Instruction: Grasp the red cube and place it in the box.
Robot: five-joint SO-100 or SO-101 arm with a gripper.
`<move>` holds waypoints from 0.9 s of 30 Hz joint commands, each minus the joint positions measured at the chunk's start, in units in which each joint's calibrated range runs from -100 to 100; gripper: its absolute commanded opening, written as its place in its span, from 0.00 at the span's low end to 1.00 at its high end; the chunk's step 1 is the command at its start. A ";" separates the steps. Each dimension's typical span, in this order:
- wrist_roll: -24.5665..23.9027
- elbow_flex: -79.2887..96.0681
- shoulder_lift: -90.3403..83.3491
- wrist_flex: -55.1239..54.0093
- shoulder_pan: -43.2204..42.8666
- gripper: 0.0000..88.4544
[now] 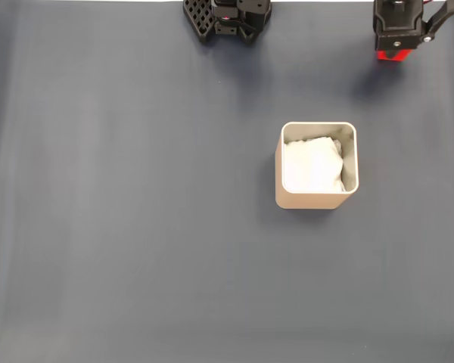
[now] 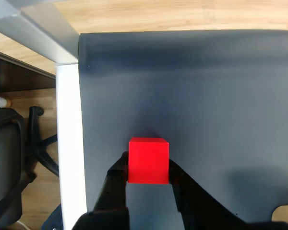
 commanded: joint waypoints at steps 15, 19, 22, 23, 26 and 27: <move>0.29 -14.82 -7.55 16.99 1.79 0.00; 0.63 -17.92 -7.98 19.21 3.57 0.00; 0.68 -20.74 -7.81 20.36 5.27 0.00; 0.68 -21.75 -7.55 20.93 5.91 0.00; 1.03 -24.66 -7.29 23.15 7.97 0.00; 1.22 -25.30 -7.29 23.80 8.82 0.00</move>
